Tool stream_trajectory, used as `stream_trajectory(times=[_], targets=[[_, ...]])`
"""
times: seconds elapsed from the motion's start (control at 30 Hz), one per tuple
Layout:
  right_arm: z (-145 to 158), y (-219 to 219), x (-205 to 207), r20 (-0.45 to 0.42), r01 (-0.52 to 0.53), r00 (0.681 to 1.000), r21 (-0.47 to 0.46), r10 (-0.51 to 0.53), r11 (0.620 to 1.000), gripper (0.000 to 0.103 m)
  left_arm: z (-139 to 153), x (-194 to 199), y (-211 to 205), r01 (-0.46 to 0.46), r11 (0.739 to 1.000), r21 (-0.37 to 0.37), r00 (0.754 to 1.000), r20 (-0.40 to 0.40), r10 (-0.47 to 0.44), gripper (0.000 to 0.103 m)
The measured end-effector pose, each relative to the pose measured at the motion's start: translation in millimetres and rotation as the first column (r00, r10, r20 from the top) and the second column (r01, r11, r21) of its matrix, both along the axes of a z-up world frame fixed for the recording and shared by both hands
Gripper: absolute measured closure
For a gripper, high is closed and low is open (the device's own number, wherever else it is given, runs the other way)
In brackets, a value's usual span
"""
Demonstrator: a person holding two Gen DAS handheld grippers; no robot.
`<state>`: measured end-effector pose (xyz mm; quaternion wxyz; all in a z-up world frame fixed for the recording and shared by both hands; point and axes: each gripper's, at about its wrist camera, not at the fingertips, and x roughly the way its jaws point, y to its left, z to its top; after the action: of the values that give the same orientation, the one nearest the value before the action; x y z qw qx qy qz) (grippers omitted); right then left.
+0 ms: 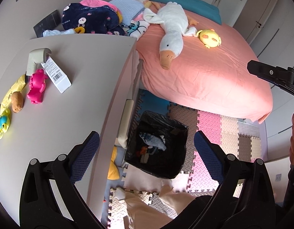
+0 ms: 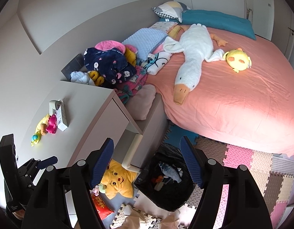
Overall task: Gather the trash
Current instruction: 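Move both tools back to the desk toward the remaining toys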
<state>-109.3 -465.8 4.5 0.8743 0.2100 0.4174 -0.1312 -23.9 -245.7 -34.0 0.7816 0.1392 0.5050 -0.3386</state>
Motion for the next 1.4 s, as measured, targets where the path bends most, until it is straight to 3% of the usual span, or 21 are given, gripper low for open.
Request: stream_trajectory(times=[0.9,1.4], targets=[[-5.2,71.7,60.3,-0.02,-0.148,0.989,0.021,0.148,0.989,0.03,-0.7,27.5,83.6,-0.125,0.992,-0.005,0.992,-0.007,0.125,0.007],[-3.2,129.2,105.8,-0.021,-0.269,0.963,0.017,0.269,0.963,0.03,2.1,49.3,153.7,-0.259,0.966,0.001,0.966,0.007,0.259,0.007]])
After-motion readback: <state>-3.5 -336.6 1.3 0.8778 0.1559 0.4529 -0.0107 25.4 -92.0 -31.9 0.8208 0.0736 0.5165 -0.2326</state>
